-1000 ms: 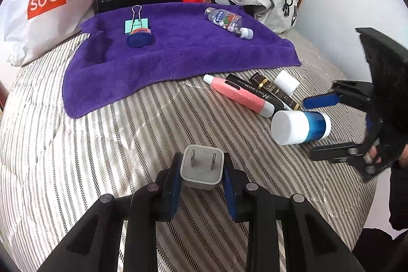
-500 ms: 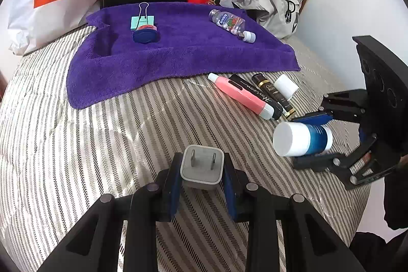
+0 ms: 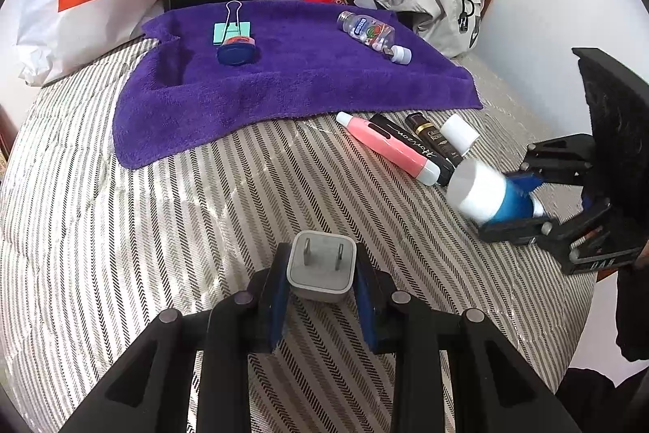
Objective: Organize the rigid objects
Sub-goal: 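Lift the plug with the left gripper while the right gripper grasps and lifts the blue-white Vaseline tube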
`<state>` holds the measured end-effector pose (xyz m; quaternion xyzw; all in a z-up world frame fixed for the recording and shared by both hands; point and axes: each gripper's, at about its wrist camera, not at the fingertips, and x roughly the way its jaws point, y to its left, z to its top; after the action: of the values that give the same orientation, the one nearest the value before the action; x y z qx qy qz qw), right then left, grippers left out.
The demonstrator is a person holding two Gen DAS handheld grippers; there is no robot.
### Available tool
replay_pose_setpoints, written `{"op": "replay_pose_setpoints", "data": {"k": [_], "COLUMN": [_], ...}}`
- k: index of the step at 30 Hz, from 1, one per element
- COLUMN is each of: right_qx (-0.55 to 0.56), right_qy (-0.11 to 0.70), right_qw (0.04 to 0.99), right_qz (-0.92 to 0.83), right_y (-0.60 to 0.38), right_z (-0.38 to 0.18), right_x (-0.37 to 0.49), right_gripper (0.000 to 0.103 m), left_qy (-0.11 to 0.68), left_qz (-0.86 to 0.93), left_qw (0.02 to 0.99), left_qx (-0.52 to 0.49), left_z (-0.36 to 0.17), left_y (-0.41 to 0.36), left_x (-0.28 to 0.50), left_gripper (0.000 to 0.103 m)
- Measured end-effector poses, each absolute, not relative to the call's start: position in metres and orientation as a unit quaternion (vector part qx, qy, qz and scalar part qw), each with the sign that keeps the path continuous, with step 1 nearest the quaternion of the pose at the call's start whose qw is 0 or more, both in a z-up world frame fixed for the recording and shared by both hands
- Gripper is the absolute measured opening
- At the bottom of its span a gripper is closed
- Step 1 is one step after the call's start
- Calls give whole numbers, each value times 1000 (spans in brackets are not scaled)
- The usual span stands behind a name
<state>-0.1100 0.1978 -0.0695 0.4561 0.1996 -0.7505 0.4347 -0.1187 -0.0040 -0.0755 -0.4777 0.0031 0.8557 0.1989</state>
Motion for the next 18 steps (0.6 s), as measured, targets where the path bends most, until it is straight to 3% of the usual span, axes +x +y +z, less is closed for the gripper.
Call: {"op": "replay_pose_setpoints", "data": {"k": [18], "right_qx": [459], "right_qy": [108], "right_qw": [385], "right_qz": [-793], "right_y": [242], "right_z": [-50], "right_x": [-135], "right_gripper": [36], "left_qy": [-1], "left_qz": [869], "left_qw": [190], "left_qx": [-457], "left_z": [-40], "left_y": [-13], "left_x": [-136], "left_gripper": [28]}}
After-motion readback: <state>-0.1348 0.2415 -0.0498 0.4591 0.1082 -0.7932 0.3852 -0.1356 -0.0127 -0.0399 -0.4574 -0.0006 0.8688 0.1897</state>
